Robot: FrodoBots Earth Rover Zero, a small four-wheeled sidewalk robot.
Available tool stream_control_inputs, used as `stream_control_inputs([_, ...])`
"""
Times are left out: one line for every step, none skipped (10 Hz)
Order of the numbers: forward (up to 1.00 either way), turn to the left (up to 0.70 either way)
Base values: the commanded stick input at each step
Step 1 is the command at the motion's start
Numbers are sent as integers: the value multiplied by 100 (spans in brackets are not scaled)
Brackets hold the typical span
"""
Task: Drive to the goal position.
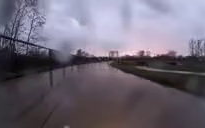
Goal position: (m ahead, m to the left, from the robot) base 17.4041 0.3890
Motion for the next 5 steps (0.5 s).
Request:
stream_control_inputs([70, 0])
stream_control_inputs([70, 0])
stream_control_inputs([70, 0])
stream_control_inputs([70, 0])
stream_control_inputs([70, 0])
